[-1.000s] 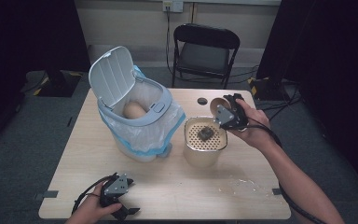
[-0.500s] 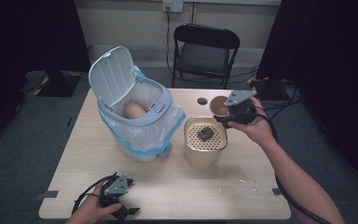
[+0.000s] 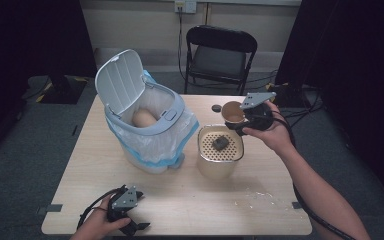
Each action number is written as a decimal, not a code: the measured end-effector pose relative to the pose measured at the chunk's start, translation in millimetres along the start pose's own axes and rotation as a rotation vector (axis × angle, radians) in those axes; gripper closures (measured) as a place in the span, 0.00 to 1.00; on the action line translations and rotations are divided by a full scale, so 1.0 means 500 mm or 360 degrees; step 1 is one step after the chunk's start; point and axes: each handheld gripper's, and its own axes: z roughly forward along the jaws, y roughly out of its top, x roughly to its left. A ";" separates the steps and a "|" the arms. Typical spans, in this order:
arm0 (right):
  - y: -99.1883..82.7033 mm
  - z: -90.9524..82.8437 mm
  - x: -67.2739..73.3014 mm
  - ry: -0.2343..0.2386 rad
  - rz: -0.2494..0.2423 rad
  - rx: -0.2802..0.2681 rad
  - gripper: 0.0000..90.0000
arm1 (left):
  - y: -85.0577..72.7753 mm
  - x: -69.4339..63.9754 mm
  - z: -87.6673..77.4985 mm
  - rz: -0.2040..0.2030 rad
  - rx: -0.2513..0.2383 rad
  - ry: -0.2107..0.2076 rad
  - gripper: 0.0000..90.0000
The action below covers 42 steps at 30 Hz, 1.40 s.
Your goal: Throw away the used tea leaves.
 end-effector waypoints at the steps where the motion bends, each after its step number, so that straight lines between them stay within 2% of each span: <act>1: 0.000 0.000 -0.001 0.0013 0.0010 -0.0009 0.32 | 0.000 0.000 0.000 0.0000 0.0000 0.0000 0.00; 6: 0.007 -0.004 -0.003 0.0044 0.0038 -0.0024 0.32 | 0.000 0.000 0.000 0.0000 0.0000 0.0000 0.00; 19: 0.041 -0.008 -0.007 0.0185 0.0130 -0.0081 0.32 | 0.000 0.001 -0.001 0.0006 0.0010 -0.0002 0.00; 32: 0.093 -0.006 -0.001 0.0281 0.0148 -0.0080 0.32 | 0.000 0.001 -0.001 0.0006 0.0010 -0.0002 0.00; 42: 0.151 -0.017 0.002 0.0333 0.0137 -0.0090 0.32 | 0.000 0.001 -0.001 0.0007 0.0010 -0.0002 0.00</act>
